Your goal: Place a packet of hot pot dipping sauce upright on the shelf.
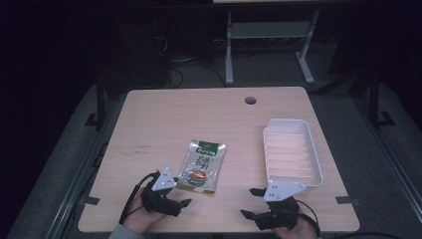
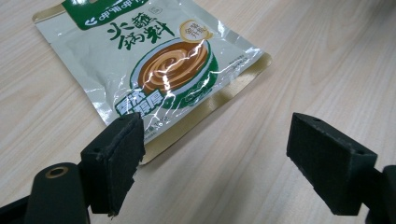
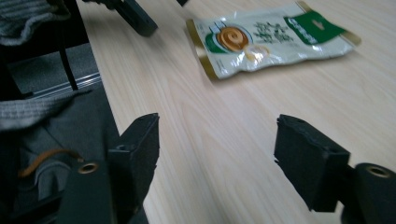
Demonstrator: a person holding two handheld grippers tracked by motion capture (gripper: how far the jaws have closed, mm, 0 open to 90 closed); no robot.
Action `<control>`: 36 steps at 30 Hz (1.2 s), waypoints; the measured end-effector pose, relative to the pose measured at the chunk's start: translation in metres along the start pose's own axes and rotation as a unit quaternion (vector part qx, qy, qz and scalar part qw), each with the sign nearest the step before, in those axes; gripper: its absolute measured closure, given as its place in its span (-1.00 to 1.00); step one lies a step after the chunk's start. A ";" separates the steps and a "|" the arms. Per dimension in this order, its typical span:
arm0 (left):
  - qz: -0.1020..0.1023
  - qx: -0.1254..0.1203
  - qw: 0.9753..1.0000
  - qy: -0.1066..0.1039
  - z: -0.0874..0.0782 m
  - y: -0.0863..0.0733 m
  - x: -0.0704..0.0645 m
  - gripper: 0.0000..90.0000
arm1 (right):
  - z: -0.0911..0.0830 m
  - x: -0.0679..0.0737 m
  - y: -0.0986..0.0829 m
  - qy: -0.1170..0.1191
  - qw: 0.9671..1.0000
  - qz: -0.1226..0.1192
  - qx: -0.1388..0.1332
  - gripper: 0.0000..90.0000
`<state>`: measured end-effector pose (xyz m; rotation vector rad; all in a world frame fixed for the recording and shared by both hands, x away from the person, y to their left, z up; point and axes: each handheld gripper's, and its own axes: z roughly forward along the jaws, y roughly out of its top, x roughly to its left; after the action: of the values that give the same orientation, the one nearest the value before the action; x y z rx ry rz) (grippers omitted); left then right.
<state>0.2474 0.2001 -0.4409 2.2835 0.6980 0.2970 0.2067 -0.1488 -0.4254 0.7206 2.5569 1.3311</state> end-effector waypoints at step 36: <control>-0.037 0.006 0.999 0.006 0.002 0.011 0.031 -0.33 | 0.127 -0.008 0.055 0.018 0.996 0.004 0.090 0.86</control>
<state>0.2776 0.2098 -0.4347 2.2626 0.7895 0.2727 0.2783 -0.0338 -0.4562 0.7452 2.7306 1.1372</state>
